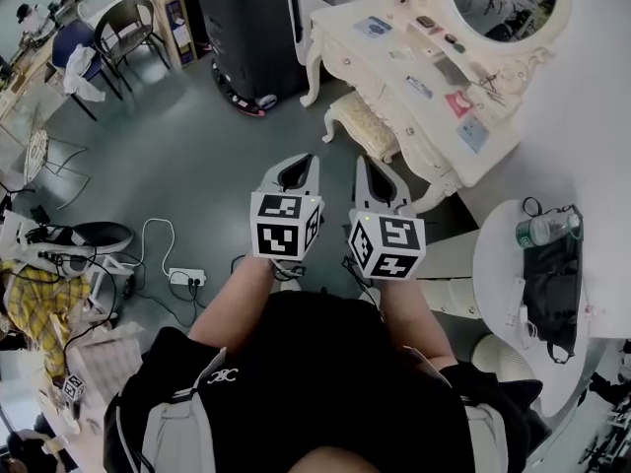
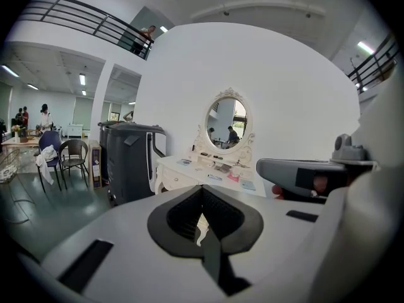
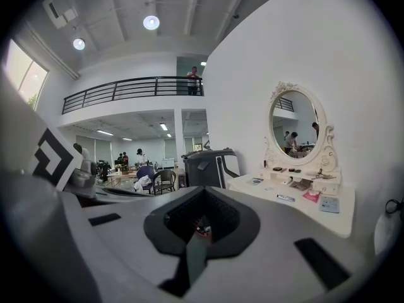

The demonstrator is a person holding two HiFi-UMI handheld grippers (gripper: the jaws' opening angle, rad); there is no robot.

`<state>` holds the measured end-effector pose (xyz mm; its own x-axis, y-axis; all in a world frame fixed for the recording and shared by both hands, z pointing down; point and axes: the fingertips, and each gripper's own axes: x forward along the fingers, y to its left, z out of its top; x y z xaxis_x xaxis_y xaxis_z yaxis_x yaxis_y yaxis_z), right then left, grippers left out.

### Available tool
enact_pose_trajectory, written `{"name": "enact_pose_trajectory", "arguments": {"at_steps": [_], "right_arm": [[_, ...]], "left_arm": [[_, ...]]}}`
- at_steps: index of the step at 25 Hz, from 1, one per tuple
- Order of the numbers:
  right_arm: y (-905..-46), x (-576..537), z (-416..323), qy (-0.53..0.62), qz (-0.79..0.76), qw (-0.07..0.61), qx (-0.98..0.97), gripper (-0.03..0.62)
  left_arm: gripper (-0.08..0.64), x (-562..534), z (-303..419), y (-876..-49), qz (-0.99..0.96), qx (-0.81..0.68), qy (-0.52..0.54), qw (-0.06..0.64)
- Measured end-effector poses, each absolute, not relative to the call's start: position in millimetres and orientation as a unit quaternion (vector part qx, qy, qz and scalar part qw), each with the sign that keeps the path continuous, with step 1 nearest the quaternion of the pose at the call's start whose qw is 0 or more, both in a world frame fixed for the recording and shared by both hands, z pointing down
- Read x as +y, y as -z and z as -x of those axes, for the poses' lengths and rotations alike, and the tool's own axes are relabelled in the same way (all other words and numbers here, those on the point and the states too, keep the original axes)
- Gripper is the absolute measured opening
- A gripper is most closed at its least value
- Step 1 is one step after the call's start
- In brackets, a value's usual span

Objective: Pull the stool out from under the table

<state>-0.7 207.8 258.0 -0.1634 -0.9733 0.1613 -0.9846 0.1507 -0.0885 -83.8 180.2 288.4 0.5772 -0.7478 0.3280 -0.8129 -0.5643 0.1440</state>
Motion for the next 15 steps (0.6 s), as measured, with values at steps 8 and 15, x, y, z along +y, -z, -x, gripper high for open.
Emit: {"name": "enact_pose_trajectory", "arguments": {"at_steps": [8, 15], "right_arm": [[-264.9, 200.3, 37.6, -0.087, -0.651, 0.055, -0.752, 0.005], [-269.0, 174.3, 50.9, -0.089, -0.647, 0.055, -0.755, 0.005]], "left_arm": [[0.002, 167.6, 113.5, -298.9, -0.881, -0.431, -0.119, 0.154], [0.002, 145.4, 132.8, -302.1, -0.876, -0.440, -0.123, 0.154]]}}
